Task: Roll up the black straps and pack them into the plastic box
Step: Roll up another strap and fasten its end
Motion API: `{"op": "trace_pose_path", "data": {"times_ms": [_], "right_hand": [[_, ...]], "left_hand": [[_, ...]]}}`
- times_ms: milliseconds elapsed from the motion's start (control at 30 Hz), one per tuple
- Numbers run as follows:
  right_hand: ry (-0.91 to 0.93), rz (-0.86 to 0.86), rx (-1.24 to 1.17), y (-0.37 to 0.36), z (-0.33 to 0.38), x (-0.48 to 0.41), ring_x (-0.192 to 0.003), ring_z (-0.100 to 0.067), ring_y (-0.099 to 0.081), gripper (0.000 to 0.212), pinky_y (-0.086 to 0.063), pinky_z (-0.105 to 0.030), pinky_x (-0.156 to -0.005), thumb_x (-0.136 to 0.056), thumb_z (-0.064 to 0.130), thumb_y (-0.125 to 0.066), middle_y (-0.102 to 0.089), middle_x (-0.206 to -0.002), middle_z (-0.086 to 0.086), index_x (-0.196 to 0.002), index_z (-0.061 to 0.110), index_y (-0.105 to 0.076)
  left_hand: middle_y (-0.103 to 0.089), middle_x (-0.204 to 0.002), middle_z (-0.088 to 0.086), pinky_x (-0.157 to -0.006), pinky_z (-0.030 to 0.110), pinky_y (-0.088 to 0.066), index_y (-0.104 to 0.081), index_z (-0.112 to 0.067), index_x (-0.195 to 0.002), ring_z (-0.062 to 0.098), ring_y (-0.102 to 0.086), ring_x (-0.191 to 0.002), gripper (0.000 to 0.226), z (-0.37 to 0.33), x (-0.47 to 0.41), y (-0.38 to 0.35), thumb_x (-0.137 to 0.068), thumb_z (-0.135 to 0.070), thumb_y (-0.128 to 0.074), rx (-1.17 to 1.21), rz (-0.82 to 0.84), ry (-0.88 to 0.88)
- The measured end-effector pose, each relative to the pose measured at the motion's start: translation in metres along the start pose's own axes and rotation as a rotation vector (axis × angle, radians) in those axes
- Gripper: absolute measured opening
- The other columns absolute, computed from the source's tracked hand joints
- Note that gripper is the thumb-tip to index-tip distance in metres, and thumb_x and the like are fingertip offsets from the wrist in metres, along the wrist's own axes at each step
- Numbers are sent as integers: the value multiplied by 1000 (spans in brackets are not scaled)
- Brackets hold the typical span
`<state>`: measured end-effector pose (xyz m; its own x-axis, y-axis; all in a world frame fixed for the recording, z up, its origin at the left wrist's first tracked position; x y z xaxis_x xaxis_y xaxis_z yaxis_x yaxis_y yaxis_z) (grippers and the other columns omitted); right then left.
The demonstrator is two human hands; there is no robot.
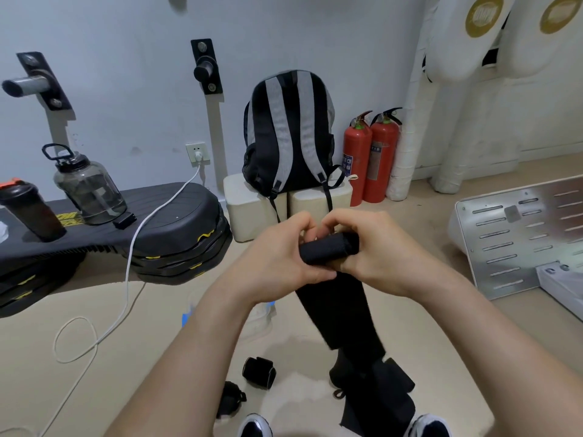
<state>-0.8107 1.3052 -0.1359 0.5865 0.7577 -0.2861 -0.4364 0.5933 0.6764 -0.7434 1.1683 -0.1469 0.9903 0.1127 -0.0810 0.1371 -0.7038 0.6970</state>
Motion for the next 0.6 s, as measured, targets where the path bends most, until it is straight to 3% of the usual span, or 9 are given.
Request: {"op": "trace_pose_path", "data": {"times_ms": [100,200,267,333,467,533,600], "right_hand": [[15,-22,-76,3,4,-1,-66,-5,-57,35,-46,-21,-57,-73,-3,-79,-66,-74,9,-85,27,-64],[19,-16,-113,2,2,-2,-66,-20,-58,26,-47,-36,-57,-76,-2,-79,-65,-73,-1,-86,17,-64],[21,-17,-132,0,2,-3,-64,-22,-59,27,-48,-36,-57,-76,0,-80,-65,-73,-4,-86,17,-63],[5,-30,-155,0,-1,-5,-62,-14,-59,30,-48,-28,-55,-74,0,-80,-66,-73,-1,-87,21,-62],[-250,1,-463,-4,-17,-6,-55,3,-58,28,-42,-9,-51,-77,-7,-77,-67,-74,3,-98,7,-65],[-337,22,-596,-8,-23,-7,-56,0,-53,24,-35,-9,-51,-78,-7,-75,-65,-78,0,-101,0,-69],[-362,37,-701,-13,-26,-7,-71,-15,-53,24,-36,-20,-63,-78,-4,-75,-64,-83,-6,-101,2,-74]], "left_hand": [[-50,-69,-7,-58,25,-35,-41,-21,-82,9,-40,-60,50,1,3,4,-67,-45,-82,199,35,-39],[-45,-61,-14,-54,19,-31,-43,-23,-81,7,-37,-57,45,0,7,5,-75,-63,-62,267,44,-57],[-48,-64,-8,-53,18,-32,-43,-21,-82,8,-39,-58,41,-1,8,5,-82,-54,-66,309,7,-48],[-53,-67,-5,-53,13,-35,-42,-19,-82,4,-42,-55,36,-5,10,6,-87,-36,-74,338,-40,-52],[-57,-65,-9,-55,16,-39,-41,-20,-82,5,-46,-55,39,-6,12,9,-82,-21,-81,327,-184,-79],[-62,-72,-1,-58,21,-43,-44,-24,-86,9,-49,-60,39,-4,11,10,-79,-25,-82,325,-237,-77],[-66,-81,2,-66,21,-50,-55,-33,-99,9,-58,-68,35,0,9,11,-75,-33,-81,333,-249,-58]]}}
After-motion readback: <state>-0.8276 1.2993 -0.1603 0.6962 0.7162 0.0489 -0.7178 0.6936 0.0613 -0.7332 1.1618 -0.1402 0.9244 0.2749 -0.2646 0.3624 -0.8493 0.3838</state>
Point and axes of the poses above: each hand's wrist, its own x-axis away from the middle knuckle, its own y-axis out of the back of the hand, z = x × y, the point moved 4 cm from there along -x, towards the middle knuckle
